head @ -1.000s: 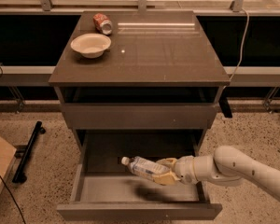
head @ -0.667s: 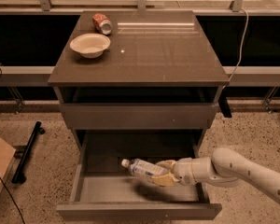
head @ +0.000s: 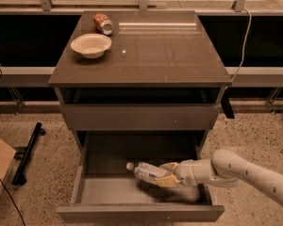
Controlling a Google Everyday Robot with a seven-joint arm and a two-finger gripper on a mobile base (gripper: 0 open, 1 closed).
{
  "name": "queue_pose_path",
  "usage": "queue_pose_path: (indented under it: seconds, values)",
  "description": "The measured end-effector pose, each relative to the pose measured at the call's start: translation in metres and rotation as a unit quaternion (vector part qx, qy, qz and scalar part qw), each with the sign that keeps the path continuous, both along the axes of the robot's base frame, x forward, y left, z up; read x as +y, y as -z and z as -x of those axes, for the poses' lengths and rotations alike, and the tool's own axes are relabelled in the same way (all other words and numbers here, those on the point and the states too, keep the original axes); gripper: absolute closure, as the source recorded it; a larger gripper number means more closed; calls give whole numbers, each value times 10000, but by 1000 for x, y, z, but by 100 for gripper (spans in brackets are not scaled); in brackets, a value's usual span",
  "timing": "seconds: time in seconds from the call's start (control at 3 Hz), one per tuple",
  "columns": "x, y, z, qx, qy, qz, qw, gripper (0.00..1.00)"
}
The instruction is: Place blue plastic bottle into middle drawer
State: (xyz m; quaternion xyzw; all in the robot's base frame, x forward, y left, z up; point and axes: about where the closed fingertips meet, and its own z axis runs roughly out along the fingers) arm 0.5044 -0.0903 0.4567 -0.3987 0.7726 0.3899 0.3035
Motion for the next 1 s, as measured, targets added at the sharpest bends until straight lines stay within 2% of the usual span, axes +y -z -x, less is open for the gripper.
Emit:
queue_pose_path:
  seconds: [0.67, 1.0]
  values:
    - [-9, 33, 3, 248, 3, 313, 9992, 11]
    - [-16, 45, 6, 315, 127, 487, 9982, 0]
